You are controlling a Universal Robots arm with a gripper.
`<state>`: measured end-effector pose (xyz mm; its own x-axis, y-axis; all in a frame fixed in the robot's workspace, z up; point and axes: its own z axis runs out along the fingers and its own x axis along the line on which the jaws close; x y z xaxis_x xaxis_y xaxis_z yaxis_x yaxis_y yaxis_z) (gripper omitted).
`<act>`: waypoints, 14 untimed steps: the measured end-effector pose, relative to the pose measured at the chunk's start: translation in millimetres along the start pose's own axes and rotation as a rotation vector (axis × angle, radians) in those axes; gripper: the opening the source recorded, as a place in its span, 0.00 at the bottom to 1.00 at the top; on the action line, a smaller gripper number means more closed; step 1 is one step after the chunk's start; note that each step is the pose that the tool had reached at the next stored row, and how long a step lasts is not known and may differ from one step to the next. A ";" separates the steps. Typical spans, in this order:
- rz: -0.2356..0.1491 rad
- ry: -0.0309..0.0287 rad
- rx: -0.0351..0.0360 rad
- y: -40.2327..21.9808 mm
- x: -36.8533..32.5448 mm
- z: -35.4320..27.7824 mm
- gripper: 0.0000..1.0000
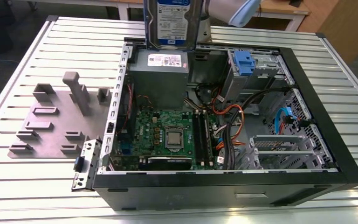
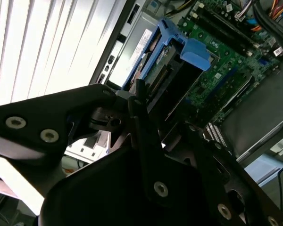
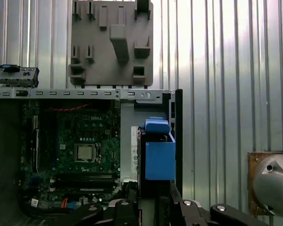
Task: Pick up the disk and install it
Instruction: 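Pick up the disk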
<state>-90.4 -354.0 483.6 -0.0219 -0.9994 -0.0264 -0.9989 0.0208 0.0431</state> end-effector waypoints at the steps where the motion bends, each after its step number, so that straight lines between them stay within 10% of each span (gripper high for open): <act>1: 0.000 0.0000 0.0000 -3.4 -0.1 -0.1 0.35; 14: 0.000 0.0000 0.0000 -35.3 -0.9 -0.8 0.35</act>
<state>-55.1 -353.9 482.8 -0.0218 -0.9994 -0.0263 -0.9989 0.0207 0.0431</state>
